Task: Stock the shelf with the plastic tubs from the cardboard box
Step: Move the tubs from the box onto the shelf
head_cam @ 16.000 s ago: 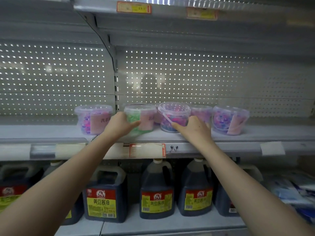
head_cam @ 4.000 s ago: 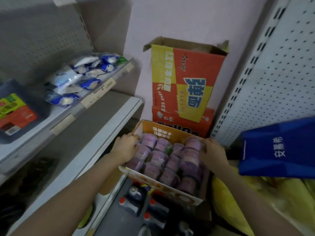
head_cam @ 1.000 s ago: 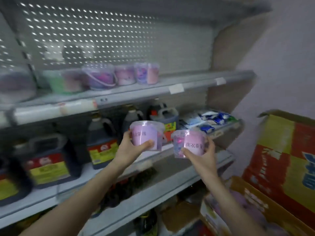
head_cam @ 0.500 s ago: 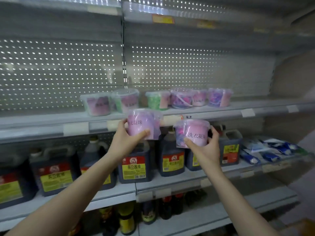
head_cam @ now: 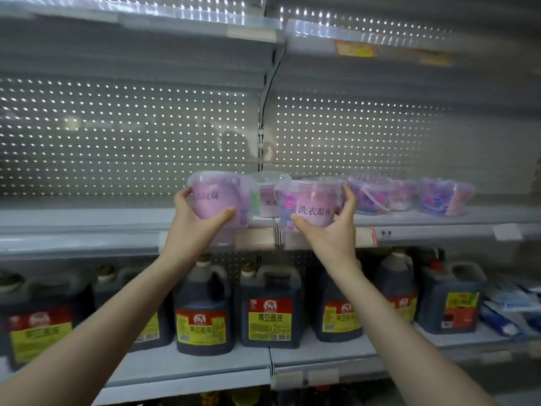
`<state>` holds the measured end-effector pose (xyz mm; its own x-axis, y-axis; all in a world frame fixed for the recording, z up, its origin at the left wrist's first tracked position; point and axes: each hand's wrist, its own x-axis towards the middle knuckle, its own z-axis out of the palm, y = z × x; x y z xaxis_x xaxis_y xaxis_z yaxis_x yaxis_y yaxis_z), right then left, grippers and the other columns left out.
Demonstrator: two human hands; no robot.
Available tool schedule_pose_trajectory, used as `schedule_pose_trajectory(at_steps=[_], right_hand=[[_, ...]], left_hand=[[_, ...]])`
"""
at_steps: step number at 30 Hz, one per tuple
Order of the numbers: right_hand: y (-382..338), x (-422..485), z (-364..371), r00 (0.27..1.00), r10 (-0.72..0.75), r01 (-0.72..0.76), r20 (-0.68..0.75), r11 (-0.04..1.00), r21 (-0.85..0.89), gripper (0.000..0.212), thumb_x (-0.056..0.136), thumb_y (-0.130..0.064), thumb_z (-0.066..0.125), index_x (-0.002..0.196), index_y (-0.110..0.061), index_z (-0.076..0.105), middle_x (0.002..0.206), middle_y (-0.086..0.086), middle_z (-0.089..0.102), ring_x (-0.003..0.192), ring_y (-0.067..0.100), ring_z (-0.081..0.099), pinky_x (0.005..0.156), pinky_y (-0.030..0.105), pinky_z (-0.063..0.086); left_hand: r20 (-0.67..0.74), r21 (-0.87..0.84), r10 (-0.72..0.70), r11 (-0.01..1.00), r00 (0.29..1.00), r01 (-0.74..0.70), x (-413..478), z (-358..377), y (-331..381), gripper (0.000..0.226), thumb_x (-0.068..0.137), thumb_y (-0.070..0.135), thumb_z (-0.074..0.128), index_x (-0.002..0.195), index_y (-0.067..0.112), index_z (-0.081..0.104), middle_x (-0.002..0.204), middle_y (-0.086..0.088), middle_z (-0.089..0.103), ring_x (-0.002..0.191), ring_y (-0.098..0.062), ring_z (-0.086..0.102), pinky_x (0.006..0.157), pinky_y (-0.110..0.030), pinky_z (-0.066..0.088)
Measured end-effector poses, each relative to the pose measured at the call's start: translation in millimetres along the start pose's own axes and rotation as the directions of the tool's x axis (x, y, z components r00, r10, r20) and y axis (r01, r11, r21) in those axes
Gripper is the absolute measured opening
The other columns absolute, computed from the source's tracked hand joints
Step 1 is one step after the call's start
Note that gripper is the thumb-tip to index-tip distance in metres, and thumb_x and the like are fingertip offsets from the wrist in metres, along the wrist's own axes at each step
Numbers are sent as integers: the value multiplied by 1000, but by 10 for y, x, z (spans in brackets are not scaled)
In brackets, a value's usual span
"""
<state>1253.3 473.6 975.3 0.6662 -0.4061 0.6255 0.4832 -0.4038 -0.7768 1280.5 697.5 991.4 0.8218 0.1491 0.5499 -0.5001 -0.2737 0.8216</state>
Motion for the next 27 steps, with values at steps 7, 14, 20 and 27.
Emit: schedule_pose_trajectory(at_steps=[7, 14, 20, 27], right_hand=[[153, 461, 428, 999, -40, 41, 22, 995, -91, 104, 59, -43, 83, 136, -38, 14, 139, 1, 41, 121, 23, 50, 91, 33, 44], [202, 595, 623, 985, -87, 117, 148, 971, -209, 111, 60, -41, 83, 143, -31, 10, 141, 5, 36, 116, 22, 46, 82, 28, 38], [269, 668, 740, 982, -67, 119, 174, 944, -307, 110, 55, -52, 80, 139, -33, 12, 140, 5, 39, 123, 28, 45, 99, 46, 43], [235, 828, 713, 970, -3, 100, 243, 915, -390, 108, 56, -51, 77, 139, -30, 10, 135, 9, 44, 118, 33, 48, 100, 48, 41]], left_hand=[[40, 116, 63, 991, 997, -68, 414, 8, 49, 92, 73, 43, 76, 147, 24, 24, 122, 0, 48, 106, -18, 55, 91, -34, 45], [272, 204, 111, 964, 956, -170, 494, -126, 92, 45, 76, 34, 75, 117, 28, 59, 96, 12, 68, 77, 4, 61, 68, -18, 43], [40, 155, 111, 981, 993, -116, 640, -172, -7, 57, 74, 22, 78, 124, 20, 50, 99, 11, 62, 89, -4, 62, 78, -23, 50], [51, 314, -3, 949, 999, -13, 688, 42, -173, 67, 72, 28, 79, 126, 12, 43, 112, -3, 57, 97, -20, 59, 80, -33, 51]])
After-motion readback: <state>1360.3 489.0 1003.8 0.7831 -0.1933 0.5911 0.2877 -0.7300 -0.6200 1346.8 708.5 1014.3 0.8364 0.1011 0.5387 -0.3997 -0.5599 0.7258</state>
